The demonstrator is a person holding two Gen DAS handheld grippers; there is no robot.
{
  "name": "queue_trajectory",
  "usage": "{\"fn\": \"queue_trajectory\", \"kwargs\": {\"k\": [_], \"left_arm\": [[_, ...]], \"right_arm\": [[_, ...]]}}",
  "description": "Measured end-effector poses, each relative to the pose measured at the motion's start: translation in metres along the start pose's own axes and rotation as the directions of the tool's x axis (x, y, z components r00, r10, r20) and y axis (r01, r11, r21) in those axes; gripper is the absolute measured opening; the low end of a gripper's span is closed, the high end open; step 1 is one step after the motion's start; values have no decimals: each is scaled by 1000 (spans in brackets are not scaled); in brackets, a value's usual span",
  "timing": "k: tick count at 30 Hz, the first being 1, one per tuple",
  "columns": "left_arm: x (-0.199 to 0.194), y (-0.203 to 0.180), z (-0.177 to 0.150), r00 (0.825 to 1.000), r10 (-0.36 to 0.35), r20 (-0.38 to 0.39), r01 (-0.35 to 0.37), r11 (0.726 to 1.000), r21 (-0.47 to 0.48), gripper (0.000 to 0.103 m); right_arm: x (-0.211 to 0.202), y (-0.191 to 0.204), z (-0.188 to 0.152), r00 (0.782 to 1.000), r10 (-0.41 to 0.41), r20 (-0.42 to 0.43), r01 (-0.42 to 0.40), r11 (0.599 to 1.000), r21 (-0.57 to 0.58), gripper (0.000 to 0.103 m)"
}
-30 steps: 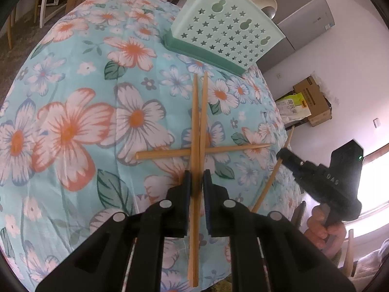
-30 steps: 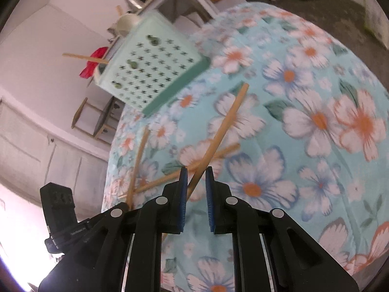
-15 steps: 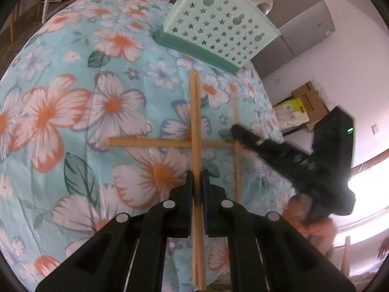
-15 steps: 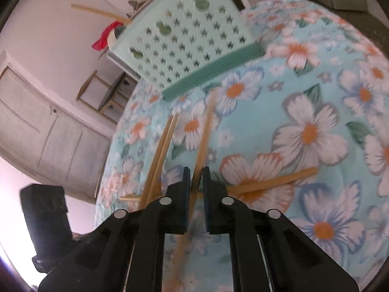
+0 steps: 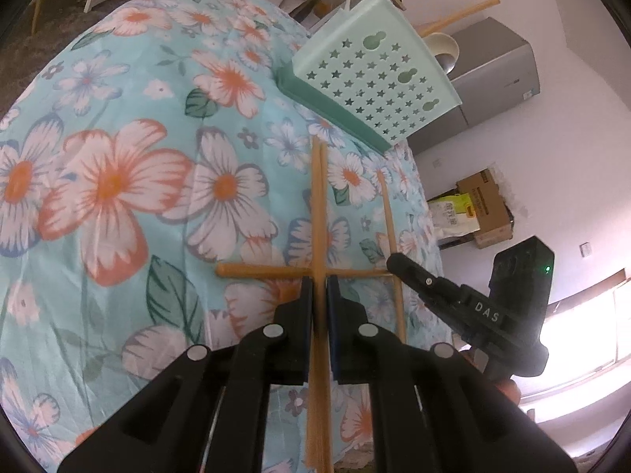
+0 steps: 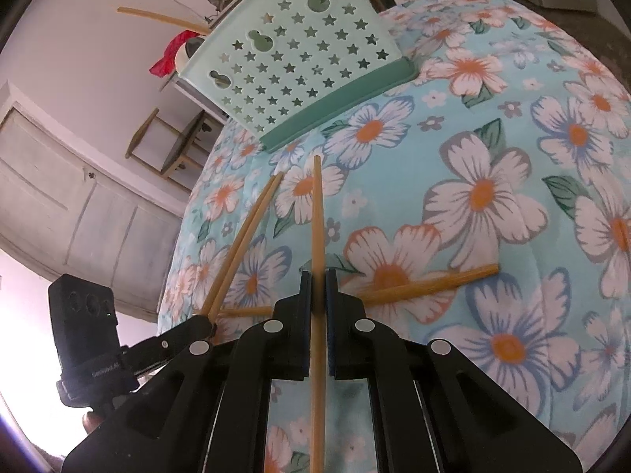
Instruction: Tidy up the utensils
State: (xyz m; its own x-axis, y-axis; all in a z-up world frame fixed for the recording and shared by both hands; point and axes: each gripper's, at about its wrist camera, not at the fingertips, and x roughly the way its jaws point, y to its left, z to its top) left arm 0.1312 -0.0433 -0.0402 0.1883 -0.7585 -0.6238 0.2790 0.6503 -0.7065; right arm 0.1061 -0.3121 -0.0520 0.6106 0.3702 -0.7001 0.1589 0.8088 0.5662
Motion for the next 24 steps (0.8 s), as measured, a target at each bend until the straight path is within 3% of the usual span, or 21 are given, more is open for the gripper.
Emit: {"fn": "queue_trajectory", "kwargs": {"k": [10, 14, 18, 24], "left_arm": [[1, -1, 0, 1000, 17, -5, -17, 1000, 26, 10], [4, -20, 5, 999, 43, 4, -43, 993, 110, 11], [14, -41, 19, 998, 62, 5, -62, 980, 191, 22], [52, -63, 36, 995, 92, -43, -76, 958, 277, 26]], "right_arm": [[-3, 0, -9, 1000, -3, -2, 3, 1000, 0, 5], [-1, 4, -9, 1000, -16, -6, 16, 1000, -16, 5], [0, 4, -13, 1000, -24, -14, 24, 1000, -13, 5], [2, 11, -16, 1000, -16, -21, 16, 1000, -16, 5]]}}
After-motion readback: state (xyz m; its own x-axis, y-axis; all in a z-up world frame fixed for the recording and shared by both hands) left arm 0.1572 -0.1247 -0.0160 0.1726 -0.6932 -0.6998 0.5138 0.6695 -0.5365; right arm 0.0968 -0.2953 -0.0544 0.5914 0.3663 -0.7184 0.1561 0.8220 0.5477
